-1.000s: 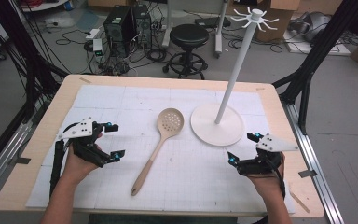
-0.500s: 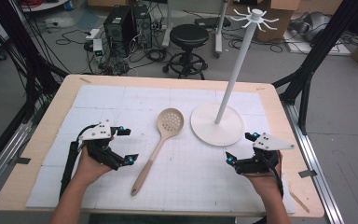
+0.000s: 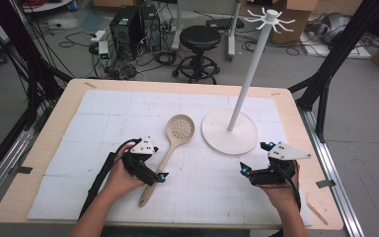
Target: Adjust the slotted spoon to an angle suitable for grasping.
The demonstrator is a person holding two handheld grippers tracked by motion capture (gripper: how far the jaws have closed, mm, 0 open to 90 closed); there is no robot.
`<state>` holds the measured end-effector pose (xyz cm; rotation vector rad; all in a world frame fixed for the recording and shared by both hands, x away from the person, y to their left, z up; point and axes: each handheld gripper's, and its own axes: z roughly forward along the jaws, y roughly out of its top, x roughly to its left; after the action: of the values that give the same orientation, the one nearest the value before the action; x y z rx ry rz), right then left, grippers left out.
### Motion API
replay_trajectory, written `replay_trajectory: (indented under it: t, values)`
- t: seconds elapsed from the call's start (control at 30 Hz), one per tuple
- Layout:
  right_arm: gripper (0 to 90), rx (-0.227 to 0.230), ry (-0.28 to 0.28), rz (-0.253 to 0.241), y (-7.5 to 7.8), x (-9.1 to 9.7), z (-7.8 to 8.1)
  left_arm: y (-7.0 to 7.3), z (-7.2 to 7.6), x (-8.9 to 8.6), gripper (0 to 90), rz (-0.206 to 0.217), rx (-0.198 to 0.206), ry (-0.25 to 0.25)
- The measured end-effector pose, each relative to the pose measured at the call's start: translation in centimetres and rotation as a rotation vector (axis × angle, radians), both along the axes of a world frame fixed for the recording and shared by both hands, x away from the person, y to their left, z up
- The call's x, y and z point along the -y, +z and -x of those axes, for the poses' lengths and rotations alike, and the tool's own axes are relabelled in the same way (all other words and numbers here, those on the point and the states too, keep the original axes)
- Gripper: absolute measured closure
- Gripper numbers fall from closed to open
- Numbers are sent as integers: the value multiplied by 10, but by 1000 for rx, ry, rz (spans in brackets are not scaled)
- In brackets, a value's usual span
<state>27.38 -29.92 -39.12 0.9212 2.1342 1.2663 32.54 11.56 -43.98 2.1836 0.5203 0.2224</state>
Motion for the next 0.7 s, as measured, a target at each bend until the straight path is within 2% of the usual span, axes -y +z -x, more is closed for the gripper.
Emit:
replay_trajectory:
  t: [0.03,0.07,0.1,0.13,0.2,0.27,0.37,0.47,0.6,0.7]
  values:
    - [2,-1,1,5,0,0,0,-2,0,1,58,-5,-6,13]
    - [2,1,0,9,-1,1,0,-3,-1,1,123,-12,-23,4]
    - [2,1,0,9,-1,1,0,-3,-1,1,207,-12,-23,4]
    - [2,-5,-1,12,-1,1,1,-6,-3,1,264,-14,-62,-30]
    - [2,-7,-3,14,-1,1,1,-8,-1,3,274,-53,-57,-25]
    - [2,-5,-5,14,-1,1,2,-8,-1,4,288,-89,-33,-31]
    - [2,-5,-5,20,-2,1,1,-6,0,2,353,-87,-43,-22]
    - [2,-10,-4,24,-2,1,1,-4,1,2,435,-100,-44,-40]
    - [2,-9,-4,24,-2,1,1,-2,3,1,459,-123,-29,-36]
    - [2,-9,-5,26,-2,1,1,0,3,-1,499,-122,-23,-29]
